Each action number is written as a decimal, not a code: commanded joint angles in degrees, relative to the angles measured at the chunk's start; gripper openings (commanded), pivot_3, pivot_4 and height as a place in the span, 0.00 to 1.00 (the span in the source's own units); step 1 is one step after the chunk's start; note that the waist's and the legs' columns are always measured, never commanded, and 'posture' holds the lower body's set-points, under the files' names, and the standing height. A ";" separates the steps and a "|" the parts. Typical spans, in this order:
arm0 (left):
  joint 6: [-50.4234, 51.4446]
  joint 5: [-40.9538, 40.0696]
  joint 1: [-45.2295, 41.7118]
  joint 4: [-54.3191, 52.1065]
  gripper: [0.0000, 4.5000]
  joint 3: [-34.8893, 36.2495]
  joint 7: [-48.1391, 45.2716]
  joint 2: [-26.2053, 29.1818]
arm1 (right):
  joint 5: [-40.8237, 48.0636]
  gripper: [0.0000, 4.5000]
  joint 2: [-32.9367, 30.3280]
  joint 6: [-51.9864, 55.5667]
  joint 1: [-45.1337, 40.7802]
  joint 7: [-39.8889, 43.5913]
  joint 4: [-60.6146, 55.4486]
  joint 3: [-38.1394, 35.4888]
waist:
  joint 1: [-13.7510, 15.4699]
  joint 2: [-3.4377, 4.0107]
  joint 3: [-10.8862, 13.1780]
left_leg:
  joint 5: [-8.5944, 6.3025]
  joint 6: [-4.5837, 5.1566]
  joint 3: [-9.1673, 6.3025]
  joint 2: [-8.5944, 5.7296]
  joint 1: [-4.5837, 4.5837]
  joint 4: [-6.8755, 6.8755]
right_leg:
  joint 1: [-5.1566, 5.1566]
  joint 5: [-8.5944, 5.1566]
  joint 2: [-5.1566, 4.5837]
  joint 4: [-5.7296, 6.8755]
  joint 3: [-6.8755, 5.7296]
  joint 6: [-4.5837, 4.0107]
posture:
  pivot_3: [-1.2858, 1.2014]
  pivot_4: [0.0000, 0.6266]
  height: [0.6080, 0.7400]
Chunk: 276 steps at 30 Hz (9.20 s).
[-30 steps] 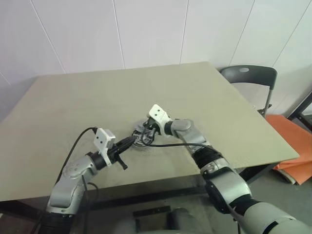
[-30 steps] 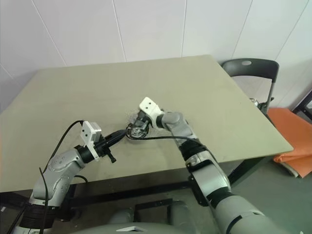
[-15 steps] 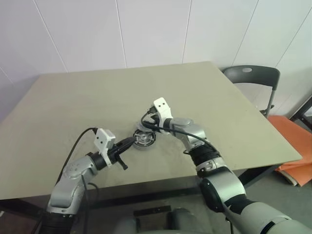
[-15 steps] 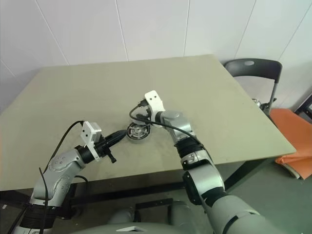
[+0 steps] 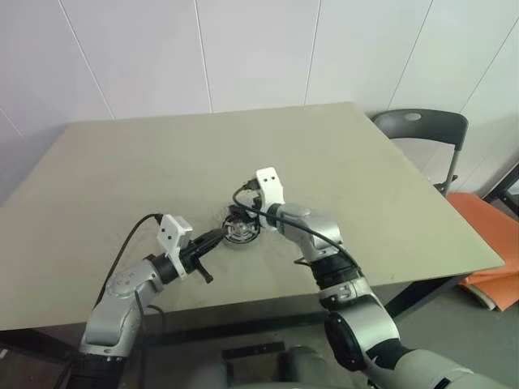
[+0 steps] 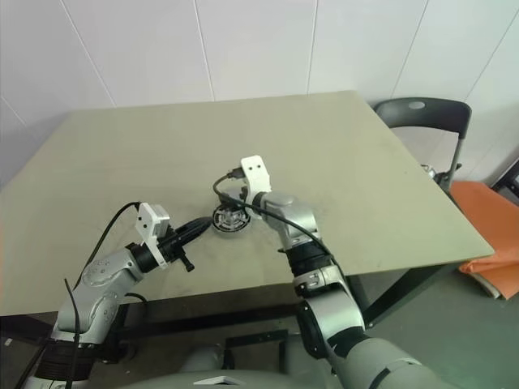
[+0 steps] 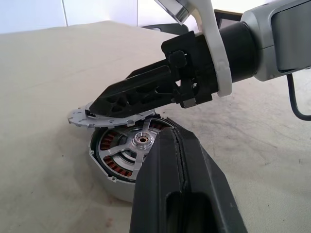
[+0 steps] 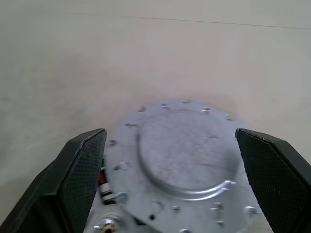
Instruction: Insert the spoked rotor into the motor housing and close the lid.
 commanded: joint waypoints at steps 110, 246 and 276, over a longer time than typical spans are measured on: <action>1.81 -8.74 3.83 -4.06 0.00 11.54 -4.21 7.19 | 0.38 0.72 -18.49 -33.81 1.48 46.22 5.35 14.21 | -1.19 -0.02 0.02 | 0.01 0.02 -0.04 0.00 -0.09 -0.41 | 0.03 0.02 0.06 -0.54 -0.11 0.01 | 0.52 0.00 1.00; -3.43 0.84 5.88 -1.00 0.00 5.20 -5.53 7.05 | -5.00 0.72 -23.91 -23.17 3.09 57.26 3.24 21.46 | 0.33 -0.04 -0.12 | -0.27 -0.44 0.47 0.64 0.40 -0.14 | 0.23 0.00 -0.17 -0.81 -0.59 -0.03 | 0.52 0.00 1.00; -2.80 1.31 4.46 -1.31 0.00 4.27 -4.70 6.56 | -7.14 0.72 -24.14 -27.96 2.76 52.54 6.87 21.87 | 0.03 -0.16 -1.02 | -1.40 -0.74 0.73 0.88 1.63 0.03 | 1.27 -0.55 -0.09 -1.01 -0.66 0.26 | 0.52 0.00 1.00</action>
